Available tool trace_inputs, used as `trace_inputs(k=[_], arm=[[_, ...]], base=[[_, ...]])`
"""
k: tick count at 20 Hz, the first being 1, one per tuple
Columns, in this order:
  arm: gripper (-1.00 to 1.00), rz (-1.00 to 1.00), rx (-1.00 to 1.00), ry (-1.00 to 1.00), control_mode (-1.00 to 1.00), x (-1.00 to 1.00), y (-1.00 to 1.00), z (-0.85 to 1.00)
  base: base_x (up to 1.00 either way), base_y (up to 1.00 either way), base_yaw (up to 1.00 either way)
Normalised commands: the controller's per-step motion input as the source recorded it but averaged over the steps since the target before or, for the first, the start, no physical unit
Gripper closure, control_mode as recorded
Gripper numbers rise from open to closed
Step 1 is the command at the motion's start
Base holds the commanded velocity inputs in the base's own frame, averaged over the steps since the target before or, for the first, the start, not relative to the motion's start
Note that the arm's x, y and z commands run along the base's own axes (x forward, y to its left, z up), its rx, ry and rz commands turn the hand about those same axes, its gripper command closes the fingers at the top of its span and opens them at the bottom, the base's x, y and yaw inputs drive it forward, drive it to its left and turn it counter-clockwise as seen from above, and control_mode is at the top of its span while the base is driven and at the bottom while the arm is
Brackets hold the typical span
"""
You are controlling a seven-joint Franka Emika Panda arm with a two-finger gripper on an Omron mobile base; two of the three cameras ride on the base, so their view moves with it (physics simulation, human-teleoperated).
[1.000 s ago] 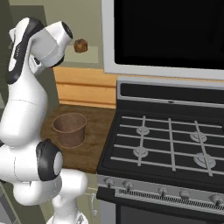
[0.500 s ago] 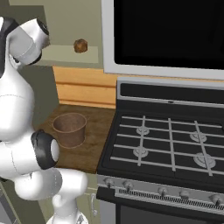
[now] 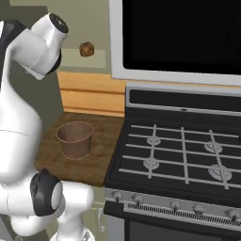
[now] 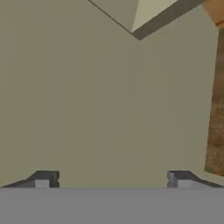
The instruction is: Open the cabinet, pick up the bread from the cabinet and place it in the basket. Then move the basket to the dining counter.
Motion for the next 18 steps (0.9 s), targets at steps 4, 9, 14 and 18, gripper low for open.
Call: trace_inputs(k=[4, 9, 14, 18], arm=[[-1.00, -0.24, -0.28, -0.73, -1.00, -0.47, -0.59, -0.33], [-1.00, -0.33, -0.27, -0.26, -1.00, 0.28, -0.49, 0.13], [-1.00, -0.28, -0.17, -0.01, -1.00, 0.58, -0.38, 0.26], [-1.00, -0.30, -0.09, -0.07, -1.00, 0.91, -0.16, 0.01]], base=[[0.00, 0.00, 0.00], [0.00, 0.00, 0.00], [0.00, 0.00, 0.00], [0.00, 0.00, 0.00]])
